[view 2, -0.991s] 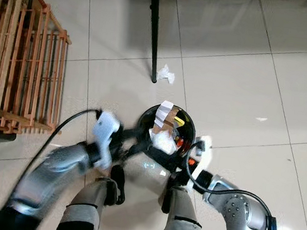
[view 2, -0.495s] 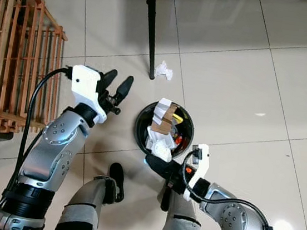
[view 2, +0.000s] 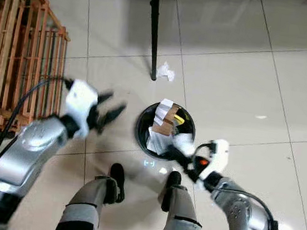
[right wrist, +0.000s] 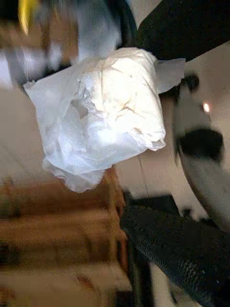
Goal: Picking trash to rubbish bin
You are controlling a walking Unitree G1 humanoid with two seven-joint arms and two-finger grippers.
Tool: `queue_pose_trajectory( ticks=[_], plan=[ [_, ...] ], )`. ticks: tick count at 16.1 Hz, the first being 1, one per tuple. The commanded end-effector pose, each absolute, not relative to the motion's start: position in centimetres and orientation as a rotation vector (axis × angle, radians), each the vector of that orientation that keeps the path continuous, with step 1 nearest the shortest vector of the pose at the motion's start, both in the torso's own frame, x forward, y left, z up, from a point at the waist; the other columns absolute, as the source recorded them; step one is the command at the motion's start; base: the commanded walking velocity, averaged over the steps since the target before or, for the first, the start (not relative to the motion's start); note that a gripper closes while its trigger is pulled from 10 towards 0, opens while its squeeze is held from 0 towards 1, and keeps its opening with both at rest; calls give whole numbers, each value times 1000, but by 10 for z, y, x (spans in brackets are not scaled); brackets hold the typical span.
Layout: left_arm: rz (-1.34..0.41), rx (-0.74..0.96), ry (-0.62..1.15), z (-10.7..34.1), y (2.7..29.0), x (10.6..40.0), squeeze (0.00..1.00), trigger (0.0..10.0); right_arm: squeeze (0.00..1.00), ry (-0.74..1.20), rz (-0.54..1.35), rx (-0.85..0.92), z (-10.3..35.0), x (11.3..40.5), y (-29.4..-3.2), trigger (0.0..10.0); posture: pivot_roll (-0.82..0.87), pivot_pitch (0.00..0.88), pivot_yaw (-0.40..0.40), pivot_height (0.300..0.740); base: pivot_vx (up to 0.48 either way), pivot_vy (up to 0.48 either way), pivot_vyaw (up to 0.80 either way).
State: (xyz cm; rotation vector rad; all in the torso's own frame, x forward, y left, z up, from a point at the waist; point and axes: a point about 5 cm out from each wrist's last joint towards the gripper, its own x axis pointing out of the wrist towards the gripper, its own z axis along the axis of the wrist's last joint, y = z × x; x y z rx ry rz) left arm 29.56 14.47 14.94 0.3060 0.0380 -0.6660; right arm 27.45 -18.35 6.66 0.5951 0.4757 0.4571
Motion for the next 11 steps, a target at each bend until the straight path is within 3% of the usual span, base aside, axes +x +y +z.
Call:
queue_pose_trajectory(
  ticks=[1,6,11],
  plan=[
    [-754,331,140,128,145,286,0,10000,0,519,348,574,52,268,-196,10000,-22,475,28,720,0,0,0],
    [-894,226,231,116,139,274,0,10000,0,474,288,555,58,280,-206,10000,-21,465,34,720,0,0,0],
    [-972,126,224,117,125,273,0,10000,0,413,308,624,74,298,-199,10000,-20,468,38,720,0,0,0]
  ],
)
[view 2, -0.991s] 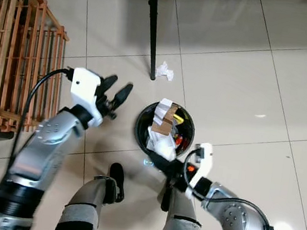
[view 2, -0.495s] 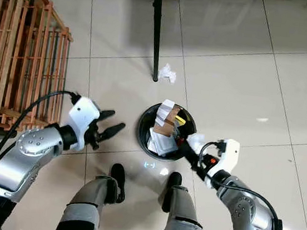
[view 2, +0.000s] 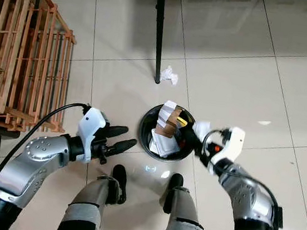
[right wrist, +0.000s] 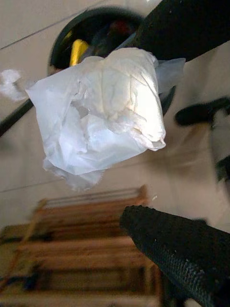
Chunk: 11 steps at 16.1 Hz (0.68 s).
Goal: Picking trash to rubbish bin
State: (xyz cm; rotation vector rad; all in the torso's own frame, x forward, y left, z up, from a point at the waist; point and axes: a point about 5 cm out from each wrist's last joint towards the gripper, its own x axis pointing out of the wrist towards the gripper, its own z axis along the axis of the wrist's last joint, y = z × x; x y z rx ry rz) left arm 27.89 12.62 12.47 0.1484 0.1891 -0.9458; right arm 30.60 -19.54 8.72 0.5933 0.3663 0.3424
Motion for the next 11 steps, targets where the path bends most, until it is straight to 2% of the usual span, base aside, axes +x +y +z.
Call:
queue_pose_trajectory(
  ticks=[1,9,11],
  plan=[
    [-984,125,220,118,122,274,0,10000,0,395,313,664,81,303,-196,10000,-21,469,38,720,0,0,0],
    [-1003,111,202,121,110,275,0,10000,0,307,316,953,113,322,-173,10000,-17,494,44,720,0,0,0],
    [-1001,113,201,122,109,276,0,10000,0,313,307,957,114,322,-173,10000,-17,494,43,720,0,0,0]
  ],
)
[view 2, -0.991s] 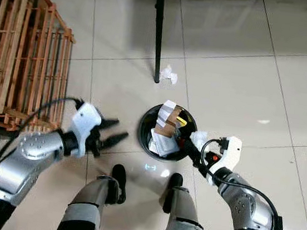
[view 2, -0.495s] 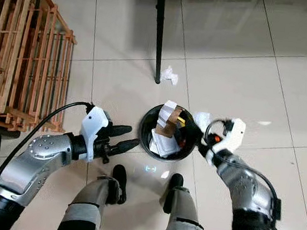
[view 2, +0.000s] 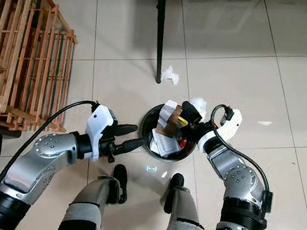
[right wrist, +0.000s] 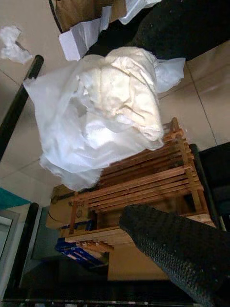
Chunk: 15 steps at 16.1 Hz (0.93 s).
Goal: Picking trash to rubbish bin
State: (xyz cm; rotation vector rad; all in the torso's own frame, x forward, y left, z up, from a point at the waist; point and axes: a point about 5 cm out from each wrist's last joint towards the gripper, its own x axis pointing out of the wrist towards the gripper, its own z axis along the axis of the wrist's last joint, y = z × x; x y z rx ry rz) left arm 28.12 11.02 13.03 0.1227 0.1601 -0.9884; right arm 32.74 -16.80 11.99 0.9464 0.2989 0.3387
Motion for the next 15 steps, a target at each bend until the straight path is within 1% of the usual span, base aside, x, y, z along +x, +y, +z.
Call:
queue_pose_trajectory(
  ticks=[1,2,4,5,6,8,9,10,11,12,15],
  plan=[
    [-1000,114,201,122,109,275,0,10000,0,315,305,956,114,322,-174,10000,-17,494,43,720,0,0,0],
    [-990,134,205,120,109,275,0,10000,0,339,292,919,109,320,-176,10000,-17,490,43,720,0,0,0],
    [-942,149,199,118,113,278,0,10000,0,393,305,749,98,313,-174,10000,-17,487,42,720,0,0,0],
    [-887,176,194,117,118,283,0,10000,0,409,292,689,93,309,-175,10000,-16,485,43,720,0,0,0],
    [-800,203,180,117,126,289,0,10000,0,410,262,629,89,307,-179,10000,-16,482,44,720,0,0,0],
    [-556,206,125,121,146,306,0,10000,0,388,187,524,86,306,-192,10000,-14,475,46,720,0,0,0],
    [-482,197,103,124,151,310,0,10000,0,379,177,503,87,306,-193,10000,-14,475,46,720,0,0,0],
    [-374,180,68,128,159,314,0,10000,0,362,164,476,89,307,-195,10000,-15,455,46,720,0,0,0],
    [-278,166,33,132,165,316,0,10000,0,331,145,440,93,307,-198,10000,-15,455,46,720,0,0,0],
    [-222,160,7,133,168,316,0,10000,0,303,116,401,96,308,-201,10000,-16,441,46,720,0,0,0],
    [-174,149,-29,133,164,313,0,10000,0,239,37,262,104,310,-211,10000,-15,423,46,720,0,0,0]
  ],
)
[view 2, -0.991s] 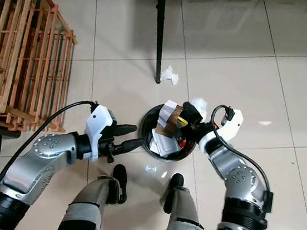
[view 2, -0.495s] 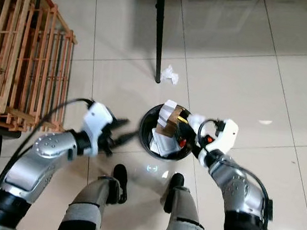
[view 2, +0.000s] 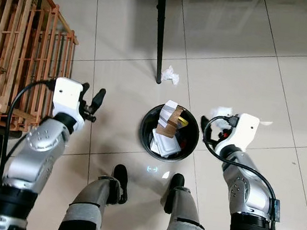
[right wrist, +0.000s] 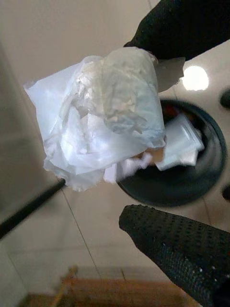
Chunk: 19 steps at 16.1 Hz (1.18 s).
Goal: Picking trash to rubbish bin
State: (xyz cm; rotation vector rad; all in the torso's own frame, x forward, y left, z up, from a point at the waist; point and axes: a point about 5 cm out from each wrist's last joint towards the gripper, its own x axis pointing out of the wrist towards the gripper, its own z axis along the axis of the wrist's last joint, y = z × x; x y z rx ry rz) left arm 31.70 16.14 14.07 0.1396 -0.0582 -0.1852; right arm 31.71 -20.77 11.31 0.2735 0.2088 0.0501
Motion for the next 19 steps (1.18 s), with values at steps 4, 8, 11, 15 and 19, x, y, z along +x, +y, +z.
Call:
queue_pose_trajectory(
  ticks=[4,8,11,15,19],
  plan=[
    [-145,118,-96,133,157,310,0,10000,0,45,-29,128,126,309,-205,10000,-21,358,59,720,0,0,0],
    [-144,116,-131,133,151,309,0,10000,0,-80,-23,39,137,304,-187,10000,-33,271,71,720,0,0,0],
    [-151,108,-140,131,146,311,0,10000,0,-126,-35,50,142,306,-180,10000,-46,190,78,720,0,0,0],
    [-132,99,-161,130,144,316,0,10000,0,-117,-44,38,134,308,-178,10000,-63,122,72,720,0,0,0],
    [-124,92,-162,126,143,313,0,10000,0,-117,-41,43,132,308,-177,10000,-61,98,61,720,0,0,0]
  ],
)
